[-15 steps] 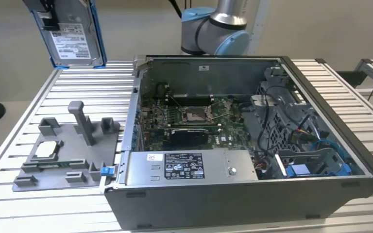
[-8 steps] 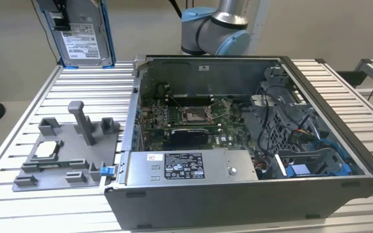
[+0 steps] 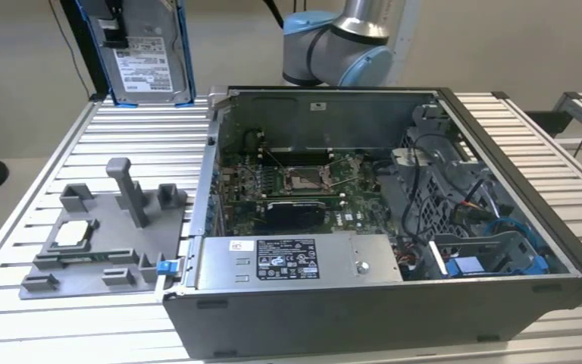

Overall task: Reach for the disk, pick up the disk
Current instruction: 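Pick up the disk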

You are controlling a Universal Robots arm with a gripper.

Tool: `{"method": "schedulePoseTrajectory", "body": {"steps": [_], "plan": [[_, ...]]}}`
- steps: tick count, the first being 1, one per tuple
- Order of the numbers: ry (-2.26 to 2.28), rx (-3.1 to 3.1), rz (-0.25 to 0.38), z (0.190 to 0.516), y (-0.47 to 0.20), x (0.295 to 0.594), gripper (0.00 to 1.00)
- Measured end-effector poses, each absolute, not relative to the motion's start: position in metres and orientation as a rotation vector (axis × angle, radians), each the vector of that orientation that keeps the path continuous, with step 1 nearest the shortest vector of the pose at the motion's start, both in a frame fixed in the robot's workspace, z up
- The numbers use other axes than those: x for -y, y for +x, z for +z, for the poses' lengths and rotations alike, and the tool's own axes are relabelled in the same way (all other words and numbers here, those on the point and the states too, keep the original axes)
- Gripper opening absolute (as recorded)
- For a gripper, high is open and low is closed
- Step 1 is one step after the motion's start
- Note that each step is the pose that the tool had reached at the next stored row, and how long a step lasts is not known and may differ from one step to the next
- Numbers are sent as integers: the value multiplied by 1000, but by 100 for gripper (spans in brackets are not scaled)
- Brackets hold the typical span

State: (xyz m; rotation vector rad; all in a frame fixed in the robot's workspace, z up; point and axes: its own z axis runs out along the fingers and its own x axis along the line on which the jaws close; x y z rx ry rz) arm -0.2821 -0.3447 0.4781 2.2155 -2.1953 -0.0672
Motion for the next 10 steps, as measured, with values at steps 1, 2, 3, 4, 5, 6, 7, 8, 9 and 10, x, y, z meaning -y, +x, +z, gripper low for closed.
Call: {"method": "schedulePoseTrajectory", "body": {"steps": [1, 2, 3, 4, 5, 6, 7, 8, 9, 10], "plan": [[2215, 2195, -67, 478, -279, 345, 0], [2215, 2195, -68, 478, -277, 345, 0], [2215, 2195, -68, 478, -274, 345, 0], [2215, 2195, -68, 478, -271, 345, 0], [2215, 2195, -68, 478, -269, 345, 0], [2215, 2195, -68, 478, -266, 345, 0], [2215, 2195, -69, 478, -263, 345, 0], [2215, 2194, -69, 478, -260, 345, 0], [2215, 2194, -69, 478, -257, 345, 0], [2214, 2194, -69, 478, -255, 345, 0]]}}
